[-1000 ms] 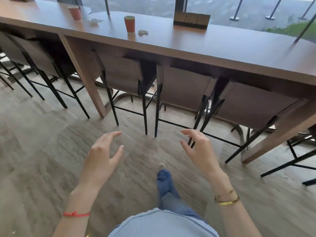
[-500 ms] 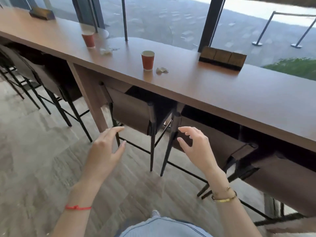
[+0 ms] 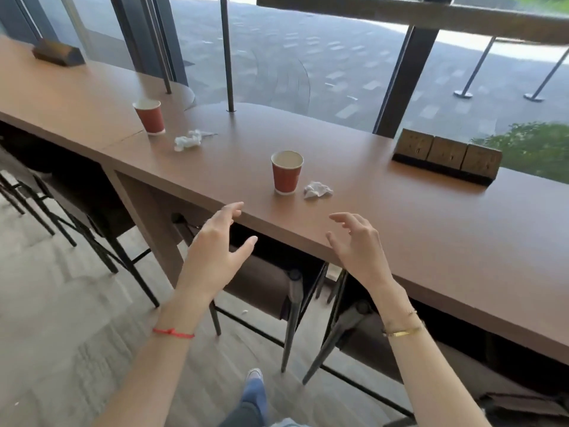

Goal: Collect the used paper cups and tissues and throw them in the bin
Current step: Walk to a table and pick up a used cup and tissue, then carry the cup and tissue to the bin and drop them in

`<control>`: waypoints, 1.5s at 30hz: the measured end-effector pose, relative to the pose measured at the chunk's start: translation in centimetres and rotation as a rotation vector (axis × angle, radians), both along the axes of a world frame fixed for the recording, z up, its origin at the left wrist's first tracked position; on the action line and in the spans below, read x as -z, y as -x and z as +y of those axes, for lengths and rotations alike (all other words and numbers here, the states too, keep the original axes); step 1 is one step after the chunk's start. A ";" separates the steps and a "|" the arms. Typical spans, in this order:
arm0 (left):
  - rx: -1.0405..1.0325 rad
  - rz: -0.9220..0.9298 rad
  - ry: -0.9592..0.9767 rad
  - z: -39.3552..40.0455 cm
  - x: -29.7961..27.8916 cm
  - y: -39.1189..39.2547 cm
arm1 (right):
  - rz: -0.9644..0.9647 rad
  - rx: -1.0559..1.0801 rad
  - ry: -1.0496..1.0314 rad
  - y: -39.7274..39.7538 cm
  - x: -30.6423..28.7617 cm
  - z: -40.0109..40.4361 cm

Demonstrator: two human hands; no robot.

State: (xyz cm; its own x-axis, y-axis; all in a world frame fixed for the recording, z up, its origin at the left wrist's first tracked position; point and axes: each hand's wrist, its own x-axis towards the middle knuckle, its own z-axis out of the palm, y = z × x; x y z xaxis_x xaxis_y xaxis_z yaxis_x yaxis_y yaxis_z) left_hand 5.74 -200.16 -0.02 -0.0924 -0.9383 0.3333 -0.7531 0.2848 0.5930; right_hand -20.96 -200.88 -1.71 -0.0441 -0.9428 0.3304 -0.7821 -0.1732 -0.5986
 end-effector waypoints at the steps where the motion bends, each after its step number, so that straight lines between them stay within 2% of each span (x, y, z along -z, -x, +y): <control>1: 0.015 -0.008 -0.006 -2.2 -0.2 0.1 | 0.002 0.022 0.005 -0.4 -0.2 -1.9; 10: 0.149 0.042 -0.101 -17.6 -0.5 2.6 | 0.009 0.162 -0.104 -2.6 0.0 -14.0; 15: 0.237 0.075 -0.173 -20.2 0.1 4.4 | 0.118 0.197 -0.146 -2.7 1.3 -15.7; 21: 0.257 0.119 -0.191 -21.4 0.7 5.4 | -0.010 0.211 -0.153 -1.9 1.6 -16.0; 28: 0.226 0.213 -0.141 -20.5 0.6 4.9 | -0.109 0.212 -0.110 -0.8 1.2 -13.9; 37: 0.207 0.242 -0.109 -13.2 0.7 3.7 | -0.069 0.267 -0.018 1.5 0.6 -6.7; 45: 0.461 0.222 -0.111 -8.1 0.7 3.9 | -0.055 0.424 -0.005 0.6 0.6 4.0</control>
